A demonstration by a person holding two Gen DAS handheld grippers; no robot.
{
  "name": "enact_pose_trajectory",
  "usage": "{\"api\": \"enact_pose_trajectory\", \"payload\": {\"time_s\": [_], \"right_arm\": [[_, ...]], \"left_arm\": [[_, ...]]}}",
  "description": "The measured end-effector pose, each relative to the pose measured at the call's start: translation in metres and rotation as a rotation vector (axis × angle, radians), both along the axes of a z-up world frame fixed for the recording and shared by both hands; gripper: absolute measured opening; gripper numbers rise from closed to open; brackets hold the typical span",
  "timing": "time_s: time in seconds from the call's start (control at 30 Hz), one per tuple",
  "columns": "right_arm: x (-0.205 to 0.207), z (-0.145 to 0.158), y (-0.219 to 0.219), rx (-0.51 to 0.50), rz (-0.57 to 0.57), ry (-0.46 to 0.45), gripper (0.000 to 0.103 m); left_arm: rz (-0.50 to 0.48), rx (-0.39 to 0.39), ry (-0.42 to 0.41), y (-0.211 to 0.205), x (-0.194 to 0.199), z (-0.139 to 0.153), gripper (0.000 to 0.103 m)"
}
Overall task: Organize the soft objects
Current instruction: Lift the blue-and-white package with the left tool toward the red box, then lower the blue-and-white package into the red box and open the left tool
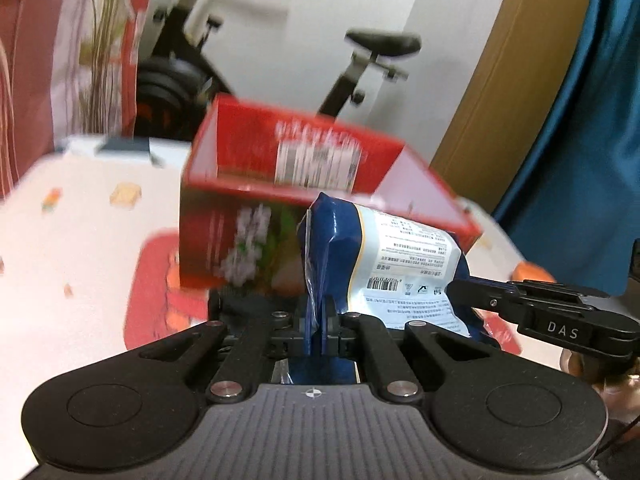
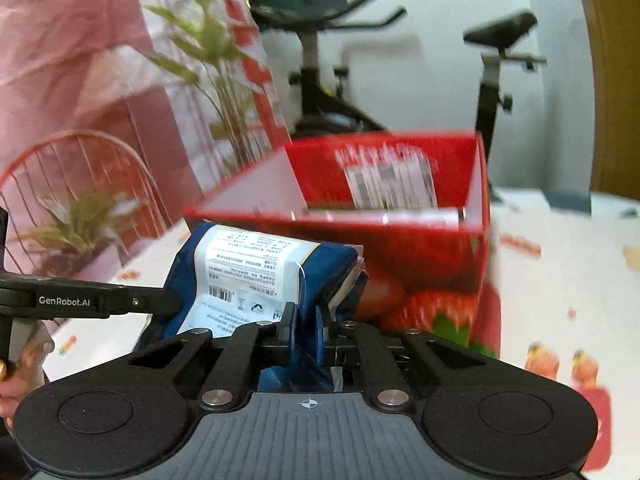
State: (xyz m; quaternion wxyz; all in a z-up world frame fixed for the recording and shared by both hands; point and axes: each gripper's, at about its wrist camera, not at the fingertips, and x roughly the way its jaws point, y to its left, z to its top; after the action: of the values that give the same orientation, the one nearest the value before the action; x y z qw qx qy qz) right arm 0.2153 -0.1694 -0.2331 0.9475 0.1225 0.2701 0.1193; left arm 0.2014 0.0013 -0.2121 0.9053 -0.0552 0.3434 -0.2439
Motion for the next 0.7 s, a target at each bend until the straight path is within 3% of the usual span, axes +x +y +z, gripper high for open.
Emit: {"api": "enact_pose_trajectory", "payload": {"time_s": [0.17, 0.23, 0.4, 0.53, 0.7], "right_arm": [[0.009, 0.043, -0.005, -0.017, 0.012, -0.075, 0.008], [0.018, 0.056, -0.010, -0.007, 0.018, -0.087, 0.008], [0.058, 0.083, -0.022, -0.054, 0.030, -0.102, 0.008], [0.093, 0.098, -0.038, -0.053, 0.016, -0.096, 0.008], [0.140, 0.104, -0.051, -0.116, -0.003, -0.076, 0.007]], "left_arm": [[-0.007, -0.017, -0.106, 0.001, -0.001, 0.041, 0.006], [-0.018, 0.011, -0.137, -0.004, 0.008, 0.054, 0.006], [-0.027, 0.043, -0.154, -0.021, 0.041, 0.076, 0.006], [-0.035, 0.032, -0.172, -0.026, 0.072, 0.083, 0.006], [-0.030, 0.023, -0.136, -0.034, 0.118, 0.075, 0.006]]}}
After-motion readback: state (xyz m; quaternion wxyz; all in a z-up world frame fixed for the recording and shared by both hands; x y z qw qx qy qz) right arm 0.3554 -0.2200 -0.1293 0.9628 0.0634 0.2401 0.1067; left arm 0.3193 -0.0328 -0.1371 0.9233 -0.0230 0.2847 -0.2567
